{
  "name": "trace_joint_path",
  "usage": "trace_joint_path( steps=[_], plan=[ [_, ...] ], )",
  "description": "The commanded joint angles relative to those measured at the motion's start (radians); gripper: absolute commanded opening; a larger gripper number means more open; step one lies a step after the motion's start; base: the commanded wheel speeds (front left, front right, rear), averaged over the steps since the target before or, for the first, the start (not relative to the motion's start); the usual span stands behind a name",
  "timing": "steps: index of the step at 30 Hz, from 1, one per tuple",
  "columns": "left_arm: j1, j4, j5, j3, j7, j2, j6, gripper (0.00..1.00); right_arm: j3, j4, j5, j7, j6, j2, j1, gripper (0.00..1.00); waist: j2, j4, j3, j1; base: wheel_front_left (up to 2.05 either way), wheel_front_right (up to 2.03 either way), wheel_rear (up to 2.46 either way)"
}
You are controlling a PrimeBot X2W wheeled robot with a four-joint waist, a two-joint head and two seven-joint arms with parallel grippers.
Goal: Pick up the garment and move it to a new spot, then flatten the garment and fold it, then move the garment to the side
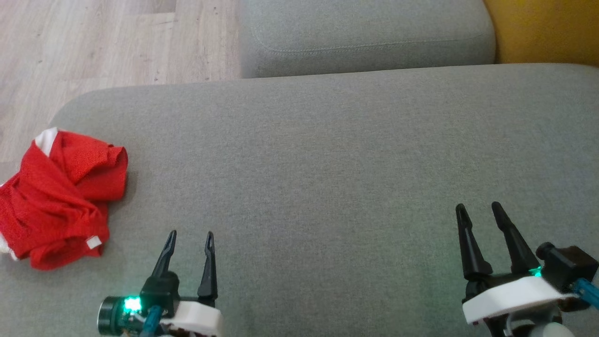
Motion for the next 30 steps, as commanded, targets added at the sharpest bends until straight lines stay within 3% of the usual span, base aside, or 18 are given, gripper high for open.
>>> trace_joint_path(
  steps=[1,8,21,30],
  plan=[
    [-0.059,-0.025,-0.008,0.026,-0.004,0.005,-0.001,1.0,0.015,-0.034,-0.003,0.0,-0.001,-0.004,-0.012,1.0,0.0,0.004,0.001,0.0,0.0,0.0,0.0],
    [-0.083,-0.03,-0.019,0.024,0.005,0.002,0.004,1.0,0.015,-0.053,-0.027,0.011,-0.001,-0.01,-0.011,1.0,0.0,0.063,0.018,0.0,0.0,0.0,0.0],
    [-0.107,-0.061,-0.05,0.061,0.001,0.017,0.036,1.0,0.042,-0.112,-0.05,0.043,-0.001,-0.057,-0.036,1.0,0.0,0.321,0.062,0.0,0.0,0.0,0.0],
    [-0.097,-0.077,-0.077,0.084,-0.008,0.01,0.053,1.0,0.067,-0.156,-0.066,0.067,-0.001,-0.079,-0.057,1.0,0.0,0.425,0.085,0.0,0.0,0.0,0.0]
  ],
)
